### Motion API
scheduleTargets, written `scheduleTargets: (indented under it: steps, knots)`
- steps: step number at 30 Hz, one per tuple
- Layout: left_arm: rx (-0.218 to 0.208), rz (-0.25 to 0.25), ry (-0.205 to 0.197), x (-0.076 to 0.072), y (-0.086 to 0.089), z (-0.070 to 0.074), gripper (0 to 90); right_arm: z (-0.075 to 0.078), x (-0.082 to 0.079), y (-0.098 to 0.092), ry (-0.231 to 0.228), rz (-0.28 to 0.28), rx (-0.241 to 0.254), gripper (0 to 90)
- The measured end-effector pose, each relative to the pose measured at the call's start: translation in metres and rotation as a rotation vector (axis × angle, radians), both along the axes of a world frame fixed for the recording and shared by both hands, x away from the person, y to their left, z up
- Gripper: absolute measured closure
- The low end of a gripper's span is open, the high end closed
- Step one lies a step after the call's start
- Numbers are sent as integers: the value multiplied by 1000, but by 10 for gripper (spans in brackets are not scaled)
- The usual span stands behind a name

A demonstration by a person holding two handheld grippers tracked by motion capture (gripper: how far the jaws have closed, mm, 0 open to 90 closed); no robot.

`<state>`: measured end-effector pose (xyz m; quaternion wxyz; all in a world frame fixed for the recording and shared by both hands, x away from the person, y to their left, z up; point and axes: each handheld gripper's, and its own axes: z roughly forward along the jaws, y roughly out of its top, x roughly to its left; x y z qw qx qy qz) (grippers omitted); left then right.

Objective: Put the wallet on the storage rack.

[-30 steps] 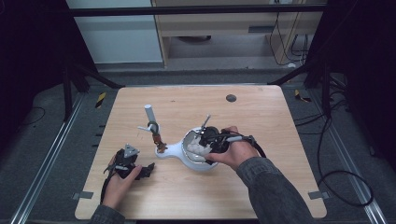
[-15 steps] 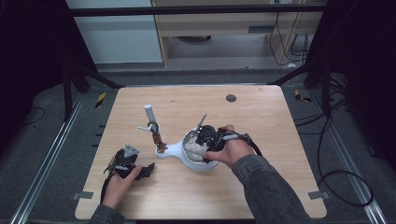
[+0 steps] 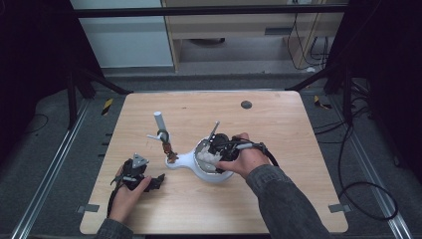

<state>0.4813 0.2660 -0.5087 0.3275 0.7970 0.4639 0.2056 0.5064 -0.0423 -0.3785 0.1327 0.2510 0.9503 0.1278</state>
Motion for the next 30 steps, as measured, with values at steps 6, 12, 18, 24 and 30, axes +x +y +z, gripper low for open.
scheduleTargets:
  steps: [6, 12, 18, 24, 30]
  knots:
    - [0, 0, 0, 0, 0, 0, 0, -3, 0, 3, 9, 3, -2, 315]
    - [0, 0, 0, 0, 0, 0, 0, -4, 1, 4, 8, 6, -5, 315]
    - [0, 0, 1, 0, 0, 0, 0, -6, 3, 4, 17, 1, -5, 314]
    - [0, 0, 1, 0, 0, 0, 0, -8, 4, 5, 23, -3, -5, 313]
    - [-1, 0, 1, 0, 0, 0, 0, -10, 6, 7, 31, -2, -12, 312]
